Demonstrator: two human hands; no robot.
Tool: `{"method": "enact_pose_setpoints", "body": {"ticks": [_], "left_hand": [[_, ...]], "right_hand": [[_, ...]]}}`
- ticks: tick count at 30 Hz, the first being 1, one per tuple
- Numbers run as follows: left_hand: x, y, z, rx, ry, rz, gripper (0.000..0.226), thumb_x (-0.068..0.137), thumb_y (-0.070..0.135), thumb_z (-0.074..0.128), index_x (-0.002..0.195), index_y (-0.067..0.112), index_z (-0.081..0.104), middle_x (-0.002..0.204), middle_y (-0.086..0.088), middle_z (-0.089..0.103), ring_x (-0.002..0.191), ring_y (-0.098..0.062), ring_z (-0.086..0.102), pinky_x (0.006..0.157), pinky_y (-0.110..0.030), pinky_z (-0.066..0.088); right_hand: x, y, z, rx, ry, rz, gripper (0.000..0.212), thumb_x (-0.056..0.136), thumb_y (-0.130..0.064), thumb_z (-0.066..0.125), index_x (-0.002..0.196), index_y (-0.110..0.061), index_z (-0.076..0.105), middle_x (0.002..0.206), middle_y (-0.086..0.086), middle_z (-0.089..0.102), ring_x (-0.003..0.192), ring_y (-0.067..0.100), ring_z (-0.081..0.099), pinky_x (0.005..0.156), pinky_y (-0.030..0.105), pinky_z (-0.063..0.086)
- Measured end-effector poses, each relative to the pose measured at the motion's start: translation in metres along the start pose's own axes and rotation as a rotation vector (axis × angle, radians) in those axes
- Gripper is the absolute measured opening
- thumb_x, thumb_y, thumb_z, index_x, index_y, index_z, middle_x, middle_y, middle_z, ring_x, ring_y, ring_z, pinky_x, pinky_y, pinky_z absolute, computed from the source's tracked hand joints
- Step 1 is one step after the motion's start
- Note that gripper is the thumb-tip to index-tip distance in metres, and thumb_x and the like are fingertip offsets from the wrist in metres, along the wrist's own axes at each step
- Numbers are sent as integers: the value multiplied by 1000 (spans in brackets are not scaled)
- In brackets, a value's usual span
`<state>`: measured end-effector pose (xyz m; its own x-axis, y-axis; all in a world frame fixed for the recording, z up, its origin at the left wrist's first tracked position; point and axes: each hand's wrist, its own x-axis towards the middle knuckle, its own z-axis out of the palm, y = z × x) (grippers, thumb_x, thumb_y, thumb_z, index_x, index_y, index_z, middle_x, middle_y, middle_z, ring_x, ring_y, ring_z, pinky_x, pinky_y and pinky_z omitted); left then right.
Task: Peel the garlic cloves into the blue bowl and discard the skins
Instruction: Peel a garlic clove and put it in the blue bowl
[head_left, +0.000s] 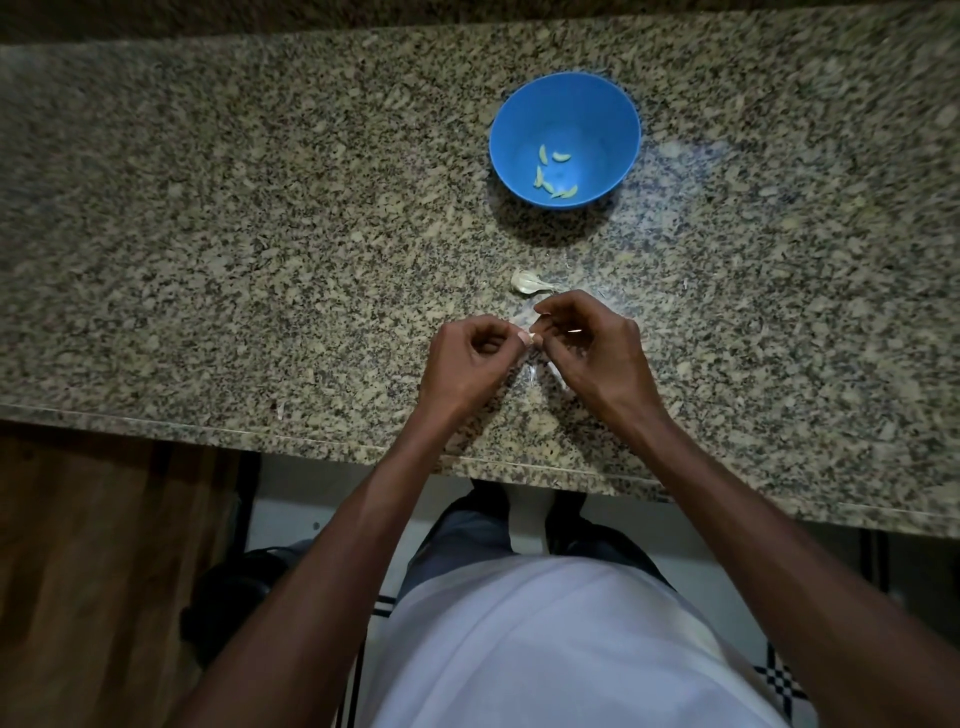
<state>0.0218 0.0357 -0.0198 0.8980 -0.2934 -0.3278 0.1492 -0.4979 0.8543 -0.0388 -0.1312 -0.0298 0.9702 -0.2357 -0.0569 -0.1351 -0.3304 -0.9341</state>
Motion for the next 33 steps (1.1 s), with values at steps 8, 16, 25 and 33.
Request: {"method": "enact_pose_setpoints", "body": {"ticks": [8,16,25,33], "left_hand": [[-5,-2,7,-11,41,18,21,92,32,77,99,13,72,91,0,75,87,-13,73,78,-30,63],[-6,-3,20,-86,49,-56,17,101,29,65,105,12,65,96,-3,71,91,-17,70,80,-31,60],[-7,1,14,-173,113,-88,15,102,24,63,107,10,65,97,-8,72,89,-19,72,76,-27,60],[-7,3,6,-294,177,-147,11,92,10,74,96,3,66,114,-4,74,99,-11,74,84,-29,62]], "right_hand": [[-2,2,2,505,-16,271,39,89,-6,81,125,-5,65,105,12,78,101,24,76,86,35,63],[-7,3,13,667,27,434,30,87,-7,82,115,-2,75,114,11,78,111,25,74,96,39,61],[-2,-5,8,586,-25,395,24,94,2,72,118,0,75,111,12,78,100,26,77,88,35,63],[-1,-4,3,654,-73,453,30,94,-2,74,124,-4,72,117,16,75,104,29,76,90,32,61]]}}
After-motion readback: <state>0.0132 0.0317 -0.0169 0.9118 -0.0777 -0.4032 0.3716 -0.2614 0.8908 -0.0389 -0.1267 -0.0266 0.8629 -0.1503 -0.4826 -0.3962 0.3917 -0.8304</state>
